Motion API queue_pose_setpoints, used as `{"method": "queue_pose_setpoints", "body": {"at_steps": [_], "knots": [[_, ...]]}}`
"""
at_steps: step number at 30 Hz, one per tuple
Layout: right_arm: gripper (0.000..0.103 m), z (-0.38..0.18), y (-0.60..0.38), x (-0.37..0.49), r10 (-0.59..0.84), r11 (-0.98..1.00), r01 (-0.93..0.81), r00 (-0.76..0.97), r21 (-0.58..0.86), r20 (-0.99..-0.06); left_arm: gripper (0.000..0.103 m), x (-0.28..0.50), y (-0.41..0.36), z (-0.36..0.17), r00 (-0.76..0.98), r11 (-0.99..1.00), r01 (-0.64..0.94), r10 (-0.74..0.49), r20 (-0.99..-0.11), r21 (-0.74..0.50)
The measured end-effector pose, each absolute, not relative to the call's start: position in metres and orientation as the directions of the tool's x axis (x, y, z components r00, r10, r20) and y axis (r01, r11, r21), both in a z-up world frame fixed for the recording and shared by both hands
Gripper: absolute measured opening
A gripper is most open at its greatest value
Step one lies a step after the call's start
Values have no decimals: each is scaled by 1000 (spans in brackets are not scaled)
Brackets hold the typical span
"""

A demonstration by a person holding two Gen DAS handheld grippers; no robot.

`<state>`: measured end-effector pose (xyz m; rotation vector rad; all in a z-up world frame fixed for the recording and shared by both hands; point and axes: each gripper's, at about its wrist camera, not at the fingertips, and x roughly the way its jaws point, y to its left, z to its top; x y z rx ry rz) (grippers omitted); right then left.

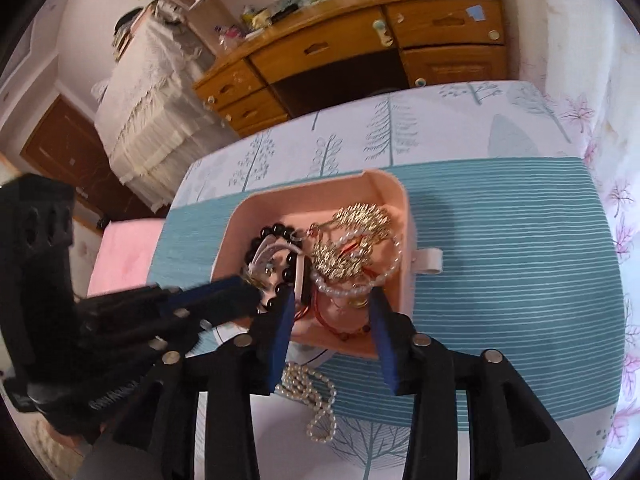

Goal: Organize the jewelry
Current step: 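Carry the brooch and ring over the pink box and open both tools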

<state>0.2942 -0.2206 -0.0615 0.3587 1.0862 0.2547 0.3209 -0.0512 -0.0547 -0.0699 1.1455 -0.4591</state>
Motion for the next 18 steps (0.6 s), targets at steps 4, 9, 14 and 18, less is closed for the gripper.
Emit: {"method": "queue_pose_setpoints", "body": {"at_steps": [4, 9, 14, 18], "knots": [[38, -56, -227, 287, 331, 929, -13, 479, 370, -813, 11, 321, -63, -62, 318, 903, 332, -378, -869, -271], [38, -49, -235, 269, 310, 939, -26, 496, 344, -811, 12, 321, -69, -72, 282, 906, 322, -369, -885, -275], [38, -45, -241, 251, 298, 946, -39, 503, 322, -811, 12, 319, -67, -79, 248, 908, 313, -361, -899, -278], [38, -45, -242, 241, 305, 943, -42, 502, 329, -809, 13, 311, -62, -72, 260, 912, 313, -350, -900, -265]]}}
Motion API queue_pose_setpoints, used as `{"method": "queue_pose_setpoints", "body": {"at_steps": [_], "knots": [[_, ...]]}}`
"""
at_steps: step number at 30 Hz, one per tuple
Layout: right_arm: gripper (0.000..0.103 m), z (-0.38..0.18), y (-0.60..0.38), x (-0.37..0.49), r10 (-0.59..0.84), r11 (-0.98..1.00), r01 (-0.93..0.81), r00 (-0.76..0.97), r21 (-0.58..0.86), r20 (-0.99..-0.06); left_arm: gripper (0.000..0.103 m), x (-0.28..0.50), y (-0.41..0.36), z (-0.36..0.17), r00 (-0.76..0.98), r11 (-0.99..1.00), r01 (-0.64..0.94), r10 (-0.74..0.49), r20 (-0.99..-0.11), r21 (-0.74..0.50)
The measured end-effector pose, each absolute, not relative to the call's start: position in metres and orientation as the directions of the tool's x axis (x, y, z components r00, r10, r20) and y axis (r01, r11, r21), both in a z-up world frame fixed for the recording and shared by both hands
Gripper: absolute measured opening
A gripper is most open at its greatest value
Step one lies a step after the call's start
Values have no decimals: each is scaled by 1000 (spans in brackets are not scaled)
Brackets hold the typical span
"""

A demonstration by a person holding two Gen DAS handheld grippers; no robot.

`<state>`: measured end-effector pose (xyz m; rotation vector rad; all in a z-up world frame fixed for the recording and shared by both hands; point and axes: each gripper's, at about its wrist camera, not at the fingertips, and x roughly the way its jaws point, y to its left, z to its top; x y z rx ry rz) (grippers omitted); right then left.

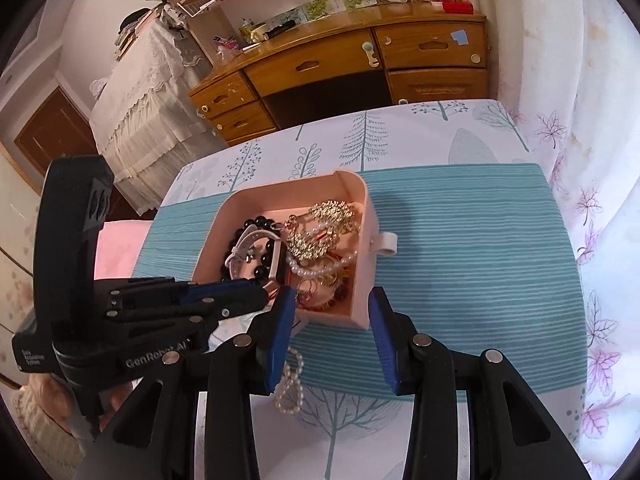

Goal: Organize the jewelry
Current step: 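Carry the brooch and ring over the pink box and open both tools, then move the right tool to the pearl necklace beside the box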

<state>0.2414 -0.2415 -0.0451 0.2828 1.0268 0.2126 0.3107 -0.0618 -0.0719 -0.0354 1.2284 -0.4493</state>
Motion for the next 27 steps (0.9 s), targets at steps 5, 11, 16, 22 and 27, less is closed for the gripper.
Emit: {"method": "queue_pose_setpoints", "body": {"at_steps": [5, 11, 16, 22, 27], "knots": [[38, -43, -236, 226, 307, 946, -68, 500, 317, -809, 13, 291, -54, -53, 322, 921, 330, -315, -893, -206], [38, -41, -223, 202, 322, 945, -114, 488, 307, -811, 13, 263, -31, -30, 404, 940, 304, -273, -873, -154], [38, -42, -214, 183, 326, 945, -144, 480, 294, -814, 13, 234, -8, -17, 476, 961, 245, -234, -848, -128], [38, -52, -201, 160, 322, 946, -178, 455, 270, -830, 13, 191, 17, -23, 509, 977, 152, -207, -835, -149], [39, -64, -191, 147, 304, 949, -215, 437, 230, -846, 13, 166, 22, -37, 513, 984, 109, -178, -840, -142]]}}
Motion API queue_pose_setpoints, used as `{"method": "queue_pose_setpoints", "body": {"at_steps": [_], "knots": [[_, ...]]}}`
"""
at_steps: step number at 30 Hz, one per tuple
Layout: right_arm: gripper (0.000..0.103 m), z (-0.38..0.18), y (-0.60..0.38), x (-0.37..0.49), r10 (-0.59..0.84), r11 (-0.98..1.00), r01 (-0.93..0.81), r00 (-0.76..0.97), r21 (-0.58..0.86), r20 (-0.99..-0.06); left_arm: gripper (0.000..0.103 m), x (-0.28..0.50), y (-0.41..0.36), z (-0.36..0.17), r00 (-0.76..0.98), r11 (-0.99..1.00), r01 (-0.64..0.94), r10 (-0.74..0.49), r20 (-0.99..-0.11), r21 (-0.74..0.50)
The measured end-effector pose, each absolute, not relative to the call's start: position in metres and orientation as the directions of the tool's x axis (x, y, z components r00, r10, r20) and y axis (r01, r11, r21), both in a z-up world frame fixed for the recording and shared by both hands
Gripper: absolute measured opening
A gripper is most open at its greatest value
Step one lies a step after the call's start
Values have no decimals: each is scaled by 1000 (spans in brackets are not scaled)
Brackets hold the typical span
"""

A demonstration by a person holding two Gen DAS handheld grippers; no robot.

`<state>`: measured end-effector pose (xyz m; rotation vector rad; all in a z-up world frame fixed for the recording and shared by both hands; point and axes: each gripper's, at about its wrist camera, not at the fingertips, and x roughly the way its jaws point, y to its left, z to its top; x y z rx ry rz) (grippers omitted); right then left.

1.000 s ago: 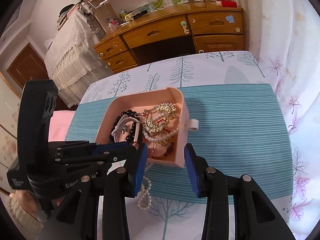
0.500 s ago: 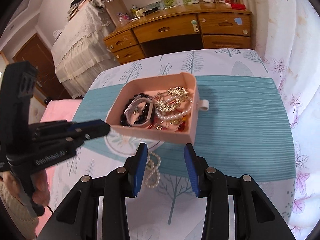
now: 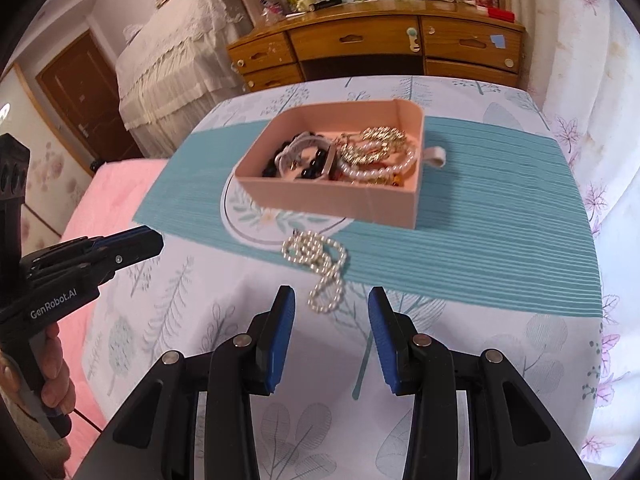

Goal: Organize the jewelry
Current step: 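Move the right tool to the pearl necklace beside the box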

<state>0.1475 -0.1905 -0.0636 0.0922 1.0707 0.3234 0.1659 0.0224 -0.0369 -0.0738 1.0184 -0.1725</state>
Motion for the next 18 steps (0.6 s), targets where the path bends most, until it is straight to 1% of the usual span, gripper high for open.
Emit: {"method": "queue_pose_setpoints", "body": {"at_steps": [5, 18], "knots": [[39, -80, -174, 144, 244, 954, -264, 423, 139, -872, 13, 155, 21, -57, 481, 985, 89, -170, -860, -145], [39, -99, -158, 157, 250, 948, -283, 373, 147, -894, 13, 165, 29, -76, 473, 997, 18, -78, -878, -79]]}}
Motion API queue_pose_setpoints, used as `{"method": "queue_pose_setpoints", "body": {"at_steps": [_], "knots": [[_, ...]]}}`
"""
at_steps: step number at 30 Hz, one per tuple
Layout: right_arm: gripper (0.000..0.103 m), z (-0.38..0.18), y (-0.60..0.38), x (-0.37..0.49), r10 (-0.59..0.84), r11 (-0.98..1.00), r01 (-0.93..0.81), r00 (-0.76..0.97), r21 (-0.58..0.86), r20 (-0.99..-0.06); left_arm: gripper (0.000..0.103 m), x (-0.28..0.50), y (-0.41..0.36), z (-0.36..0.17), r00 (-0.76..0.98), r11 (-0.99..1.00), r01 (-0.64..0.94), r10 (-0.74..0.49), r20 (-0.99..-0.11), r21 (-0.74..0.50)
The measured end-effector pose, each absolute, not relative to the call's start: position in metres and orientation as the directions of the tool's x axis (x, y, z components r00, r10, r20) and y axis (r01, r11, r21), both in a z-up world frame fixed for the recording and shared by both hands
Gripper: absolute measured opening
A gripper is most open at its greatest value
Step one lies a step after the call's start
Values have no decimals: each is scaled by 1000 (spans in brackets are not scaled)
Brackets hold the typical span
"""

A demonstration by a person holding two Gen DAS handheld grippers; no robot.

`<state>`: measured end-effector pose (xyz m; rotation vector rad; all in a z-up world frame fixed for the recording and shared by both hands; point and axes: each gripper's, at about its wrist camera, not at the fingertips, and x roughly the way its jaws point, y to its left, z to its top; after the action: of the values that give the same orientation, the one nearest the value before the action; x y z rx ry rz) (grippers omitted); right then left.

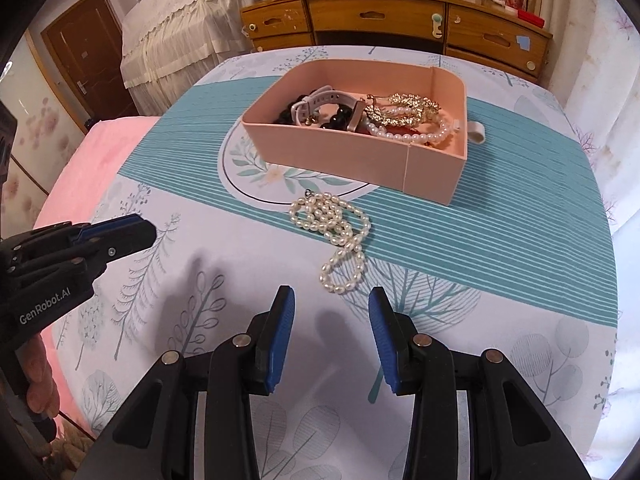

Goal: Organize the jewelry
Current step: 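Move the right tool to the pearl necklace beside the box, then grasp the pearl necklace with the right tool and lift it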

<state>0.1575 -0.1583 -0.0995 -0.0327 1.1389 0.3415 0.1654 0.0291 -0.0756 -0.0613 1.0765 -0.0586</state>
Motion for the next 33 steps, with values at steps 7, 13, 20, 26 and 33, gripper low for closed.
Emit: {"method": "queue_pose_setpoints", "body": {"at_steps": [7, 13, 20, 26, 33], "knots": [[39, -111, -155, 177, 222, 953, -279, 368, 121, -903, 13, 170, 36, -84, 461, 997, -6, -69, -885, -81], [39, -118, -151, 198, 217, 955, -272, 367, 119, -905, 13, 173, 36, -88, 459, 996, -9, -71, -886, -84], [38, -120, -133, 207, 178, 941, -334, 385, 43, -905, 13, 184, 36, -90, 456, 996, -11, -72, -887, -86], [21, -122, -122, 209, 151, 928, -373, 416, -17, -897, 13, 192, 39, -86, 467, 995, -22, -73, -881, -94], [8, -121, -126, 207, 182, 927, -376, 413, 15, -892, 13, 191, 53, -90, 450, 991, -66, -76, -890, -118]]}}
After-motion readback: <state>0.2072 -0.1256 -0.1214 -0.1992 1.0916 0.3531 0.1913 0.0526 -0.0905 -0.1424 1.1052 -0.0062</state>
